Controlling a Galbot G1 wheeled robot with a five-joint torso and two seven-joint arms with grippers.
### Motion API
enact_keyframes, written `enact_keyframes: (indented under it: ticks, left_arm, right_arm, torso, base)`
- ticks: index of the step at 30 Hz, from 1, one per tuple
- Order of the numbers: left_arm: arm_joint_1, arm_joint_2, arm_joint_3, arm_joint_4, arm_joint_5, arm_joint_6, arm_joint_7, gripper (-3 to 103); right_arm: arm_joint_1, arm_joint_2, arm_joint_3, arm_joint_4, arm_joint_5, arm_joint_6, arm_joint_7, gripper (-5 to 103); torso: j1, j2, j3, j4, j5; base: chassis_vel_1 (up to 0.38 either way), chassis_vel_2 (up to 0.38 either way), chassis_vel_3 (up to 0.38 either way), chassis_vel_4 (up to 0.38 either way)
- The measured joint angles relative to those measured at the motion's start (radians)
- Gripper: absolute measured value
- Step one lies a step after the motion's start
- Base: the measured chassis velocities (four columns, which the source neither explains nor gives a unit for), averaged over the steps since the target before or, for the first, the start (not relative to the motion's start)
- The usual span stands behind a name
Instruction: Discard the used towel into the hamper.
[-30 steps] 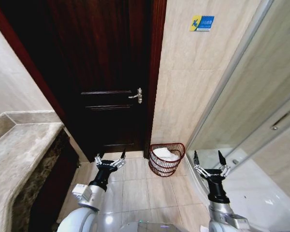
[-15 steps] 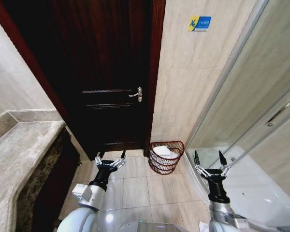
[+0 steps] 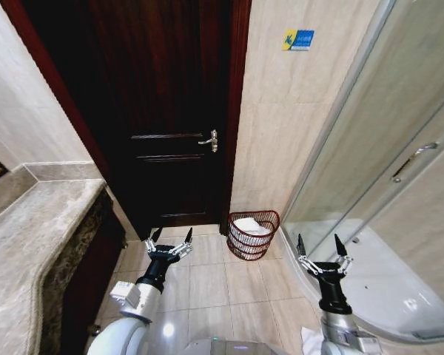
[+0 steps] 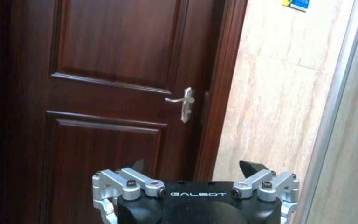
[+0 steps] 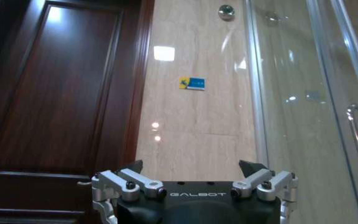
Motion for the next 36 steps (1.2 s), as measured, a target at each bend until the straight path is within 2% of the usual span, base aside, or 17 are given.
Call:
enact_keyframes:
  ticks: [6, 9, 12, 23, 28, 33, 36]
  left_arm:
    - [0.0, 0.0, 0.0, 0.0, 0.0, 0.0, 0.0, 100]
    - [0.0, 0.0, 0.0, 0.0, 0.0, 0.0, 0.0, 100]
    - [0.0, 0.0, 0.0, 0.0, 0.0, 0.0, 0.0, 100]
    - [0.0, 0.0, 0.0, 0.0, 0.0, 0.0, 0.0, 100]
    - [0.0, 0.0, 0.0, 0.0, 0.0, 0.0, 0.0, 100]
    - [0.0, 0.0, 0.0, 0.0, 0.0, 0.0, 0.0, 100]
    - [0.0, 0.0, 0.0, 0.0, 0.0, 0.0, 0.0, 100]
  right_arm:
    - [-0.005, -0.001, 0.001, -0.002, -0.002, -0.003, 0.008, 100]
    - [-0.008, 0.003, -0.009, 0.005, -0.037, -0.026, 0.081, 100]
    - [-0.01, 0.004, -0.012, 0.009, -0.043, -0.04, 0.12, 100]
    - [-0.01, 0.006, -0.012, 0.008, -0.041, -0.034, 0.134, 100]
    - [-0.019, 0.008, -0.016, 0.014, -0.069, -0.076, 0.225, 100]
    - [-0.029, -0.001, -0.012, 0.014, -0.063, -0.112, 0.276, 100]
    - [-0.035, -0.014, -0.014, -0.008, 0.005, -0.151, 0.29, 100]
  torso:
    - [0.0, 0.0, 0.0, 0.0, 0.0]
    - [-0.001, 0.0, 0.0, 0.0, 0.0]
    - [-0.001, 0.0, 0.0, 0.0, 0.0]
    - [-0.001, 0.0, 0.0, -0.0001, 0.0]
    - [-0.001, 0.0, 0.0, -0.0001, 0.0002]
    - [-0.001, 0.0, 0.0, -0.0001, 0.0]
    - [-0.001, 0.0, 0.0, -0.0001, 0.0]
  base:
    - [-0.034, -0.005, -0.013, -0.036]
    - [-0.033, -0.082, -0.054, -0.032]
    - [-0.061, -0.088, -0.072, -0.066]
    - [-0.091, -0.092, -0.096, -0.101]
    - [-0.13, -0.135, -0.133, -0.128]
    - [-0.115, -0.127, -0.132, -0.129]
    - [-0.115, -0.122, -0.121, -0.124]
